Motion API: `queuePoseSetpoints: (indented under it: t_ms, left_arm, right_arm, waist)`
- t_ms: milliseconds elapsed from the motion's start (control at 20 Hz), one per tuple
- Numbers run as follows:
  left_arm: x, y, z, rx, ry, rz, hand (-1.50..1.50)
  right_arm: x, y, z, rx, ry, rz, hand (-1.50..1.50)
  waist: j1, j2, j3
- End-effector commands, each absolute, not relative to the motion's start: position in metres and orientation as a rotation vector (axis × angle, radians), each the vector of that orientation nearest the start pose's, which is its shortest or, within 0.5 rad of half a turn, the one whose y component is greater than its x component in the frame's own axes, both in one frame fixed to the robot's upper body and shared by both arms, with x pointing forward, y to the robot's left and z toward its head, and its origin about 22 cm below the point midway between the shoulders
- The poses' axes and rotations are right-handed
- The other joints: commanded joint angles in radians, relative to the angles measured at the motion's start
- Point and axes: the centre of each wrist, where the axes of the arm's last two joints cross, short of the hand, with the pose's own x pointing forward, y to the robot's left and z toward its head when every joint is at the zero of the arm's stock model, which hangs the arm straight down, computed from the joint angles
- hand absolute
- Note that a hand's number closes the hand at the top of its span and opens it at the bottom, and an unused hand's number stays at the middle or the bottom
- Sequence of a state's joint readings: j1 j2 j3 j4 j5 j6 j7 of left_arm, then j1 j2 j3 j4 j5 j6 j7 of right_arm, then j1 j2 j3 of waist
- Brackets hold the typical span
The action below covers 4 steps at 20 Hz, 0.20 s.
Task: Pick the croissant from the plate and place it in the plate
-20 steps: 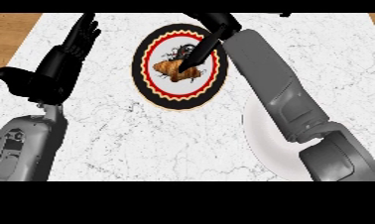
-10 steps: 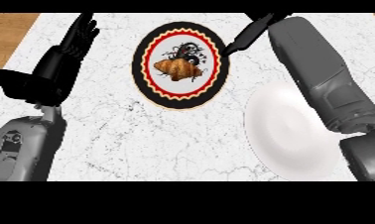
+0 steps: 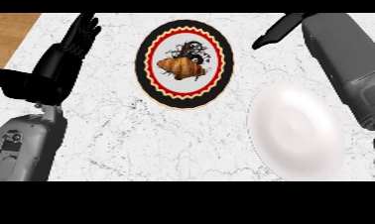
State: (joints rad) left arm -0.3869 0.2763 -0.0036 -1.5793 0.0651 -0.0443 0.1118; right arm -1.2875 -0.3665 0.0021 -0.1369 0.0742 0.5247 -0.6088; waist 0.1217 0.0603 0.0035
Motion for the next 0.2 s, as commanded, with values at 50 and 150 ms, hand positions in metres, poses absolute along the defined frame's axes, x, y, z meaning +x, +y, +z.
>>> queuePoseSetpoints:
  t_ms: [50,150]
  left_arm:
    - [0.316,0.239,0.121,0.025,-1.831,-0.334,0.00]
    - [0.318,0.247,0.122,0.036,-1.828,-0.319,0.00]
  right_arm:
    - [0.475,-0.260,0.156,0.348,-1.835,0.754,-1.50]
    - [0.471,-0.268,0.148,0.323,-1.878,0.771,-1.50]
  waist:
    - [0.018,0.006,0.001]
    - [0.010,0.005,0.001]
